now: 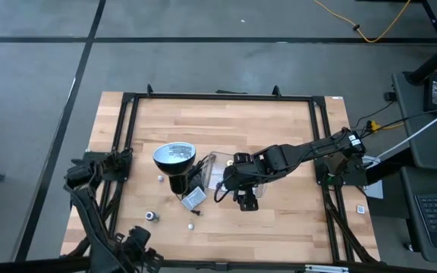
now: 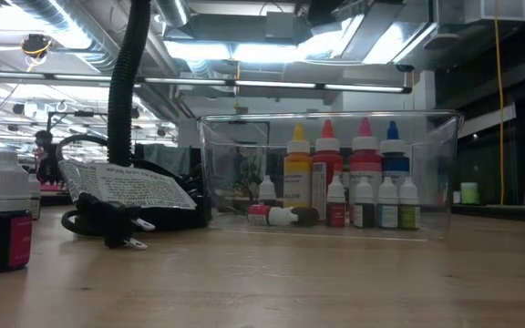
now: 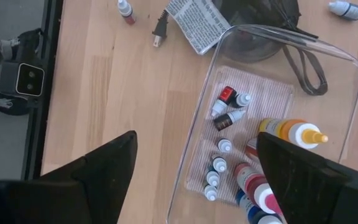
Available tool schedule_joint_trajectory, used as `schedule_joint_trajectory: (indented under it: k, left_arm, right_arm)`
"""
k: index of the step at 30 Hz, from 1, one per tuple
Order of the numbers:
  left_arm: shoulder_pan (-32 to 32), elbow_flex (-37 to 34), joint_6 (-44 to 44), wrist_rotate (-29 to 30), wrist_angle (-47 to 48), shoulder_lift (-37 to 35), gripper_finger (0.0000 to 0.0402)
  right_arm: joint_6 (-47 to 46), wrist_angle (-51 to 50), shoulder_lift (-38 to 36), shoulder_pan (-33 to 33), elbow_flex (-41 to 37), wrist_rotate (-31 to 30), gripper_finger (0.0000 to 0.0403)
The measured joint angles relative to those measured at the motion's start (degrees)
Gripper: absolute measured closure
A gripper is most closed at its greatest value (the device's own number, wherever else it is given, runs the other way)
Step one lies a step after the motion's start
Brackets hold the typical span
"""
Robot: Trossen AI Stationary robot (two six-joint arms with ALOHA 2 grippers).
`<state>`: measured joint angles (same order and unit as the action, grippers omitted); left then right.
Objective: Pick & Place food coloring
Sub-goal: Put the big purple food coloring bottle into the transparent bin
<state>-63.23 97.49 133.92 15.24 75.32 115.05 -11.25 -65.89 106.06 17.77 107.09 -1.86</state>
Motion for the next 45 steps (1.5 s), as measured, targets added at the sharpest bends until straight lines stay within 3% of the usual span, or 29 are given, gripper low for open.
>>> schedule_joint_trajectory:
  k: [12,22,37,45]
  left_arm:
    - [2.0,0.0,1.8,-3.0,4.9,8.2,0.0115]
    - [5.1,0.0,2.3,-3.4,7.9,11.7,0.0133]
    - [7.1,0.0,2.3,-4.2,12.3,12.0,0.0167]
    - [6.7,-4.8,3.0,-6.3,10.9,12.0,0.0177]
  right_arm:
    - [1.3,0.2,0.0,-0.1,0.0,-3.3,0.0073]
    - [0.9,0.7,0.0,-0.1,0.0,-5.1,0.0073]
    - [-7.1,0.9,0.0,-0.1,0.0,-5.1,0.0073]
    - [-8.1,0.9,0.0,-0.1,0.0,-5.2,0.0073]
